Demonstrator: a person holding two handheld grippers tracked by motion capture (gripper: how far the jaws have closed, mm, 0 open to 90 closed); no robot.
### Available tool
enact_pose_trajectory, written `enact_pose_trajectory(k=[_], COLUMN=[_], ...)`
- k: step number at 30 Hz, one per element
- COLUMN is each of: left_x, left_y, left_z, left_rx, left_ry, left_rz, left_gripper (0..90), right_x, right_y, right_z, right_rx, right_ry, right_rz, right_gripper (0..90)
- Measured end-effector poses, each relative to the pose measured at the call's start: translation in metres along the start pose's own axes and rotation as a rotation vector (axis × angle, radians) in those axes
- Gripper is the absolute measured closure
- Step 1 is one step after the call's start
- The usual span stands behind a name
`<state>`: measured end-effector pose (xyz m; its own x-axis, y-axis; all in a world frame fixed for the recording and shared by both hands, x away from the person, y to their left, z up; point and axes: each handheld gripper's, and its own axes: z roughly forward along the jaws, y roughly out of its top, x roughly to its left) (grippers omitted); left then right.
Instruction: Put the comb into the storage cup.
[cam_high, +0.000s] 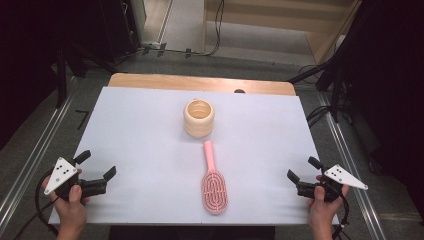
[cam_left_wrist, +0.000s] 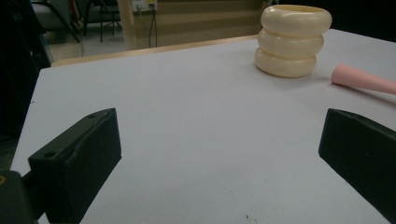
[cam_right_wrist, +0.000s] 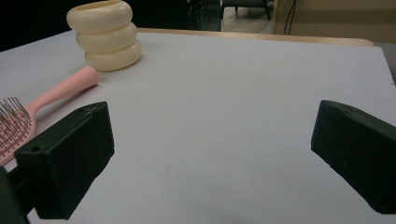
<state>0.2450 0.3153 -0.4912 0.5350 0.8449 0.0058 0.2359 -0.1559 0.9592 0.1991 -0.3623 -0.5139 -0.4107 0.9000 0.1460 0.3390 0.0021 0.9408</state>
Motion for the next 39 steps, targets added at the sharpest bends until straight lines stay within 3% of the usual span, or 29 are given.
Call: enact_pose_trajectory(k=[8, 10, 13, 14, 15, 16, 17, 18, 19, 20, 24, 28, 31, 32, 39], left_x=[0.000, 0.000, 0.000, 0.000, 0.000, 0.000, 0.000, 0.000, 0.000, 0.000, 0.000, 0.000, 0.000, 0.000, 0.000], left_y=[0.000, 0.000, 0.000, 0.000, 0.000, 0.000, 0.000, -0.001, -0.001, -0.001, -0.001, -0.001, -0.001, -0.001, -0.001], left_z=[0.000, 0.000, 0.000, 0.000, 0.000, 0.000, 0.000, 0.000, 0.000, 0.000, -0.001, -0.001, -0.001, -0.001, -0.001], left_rx=[0.010, 0.011, 0.010, 0.009, 0.009, 0.009, 0.009, 0.008, 0.008, 0.008, 0.005, 0.005, 0.005, 0.004, 0.004], left_ry=[0.019, 0.021, 0.023, 0.024, 0.024, 0.026, 0.026, 0.025, 0.025, 0.025, 0.025, 0.024, 0.024, 0.024, 0.021], left_rz=[0.001, 0.003, 0.001, 0.001, 0.001, 0.000, 0.000, -0.001, -0.001, -0.004, -0.007, -0.007, -0.007, -0.009, -0.009], left_gripper=[0.0, 0.0, 0.0, 0.0, 0.0, 0.0, 0.0, 0.0, 0.0, 0.0, 0.0, 0.0, 0.0, 0.0, 0.0], right_x=[0.005, 0.011, 0.018, 0.023, 0.023, 0.030, 0.030, 0.037, 0.037, 0.044, 0.056, 0.067, 0.072, 0.077, 0.093], right_y=[0.009, 0.013, 0.017, 0.021, 0.021, 0.026, 0.026, 0.031, 0.031, 0.038, 0.050, 0.060, 0.064, 0.069, 0.080], right_z=[0.001, 0.001, 0.004, 0.007, 0.007, 0.012, 0.012, 0.017, 0.017, 0.023, 0.035, 0.050, 0.057, 0.065, 0.091], right_rx=[0.023, 0.022, 0.031, 0.050, 0.050, 0.063, 0.063, 0.073, 0.073, 0.088, 0.126, 0.151, 0.172, 0.189, 0.252], right_ry=[0.042, 0.024, 0.028, 0.032, 0.032, 0.033, 0.033, 0.026, 0.026, 0.042, 0.116, 0.161, 0.177, 0.205, 0.271], right_rz=[-0.011, -0.015, -0.027, -0.041, -0.041, -0.036, -0.036, -0.050, -0.050, -0.069, -0.117, -0.134, -0.142, -0.153, -0.212], right_gripper=[0.4, 13.1, 13.9, 23.6, 23.6, 32.9, 32.9, 42.7, 42.7, 54.7, 73.2, 86.7, 87.5, 87.5, 87.7])
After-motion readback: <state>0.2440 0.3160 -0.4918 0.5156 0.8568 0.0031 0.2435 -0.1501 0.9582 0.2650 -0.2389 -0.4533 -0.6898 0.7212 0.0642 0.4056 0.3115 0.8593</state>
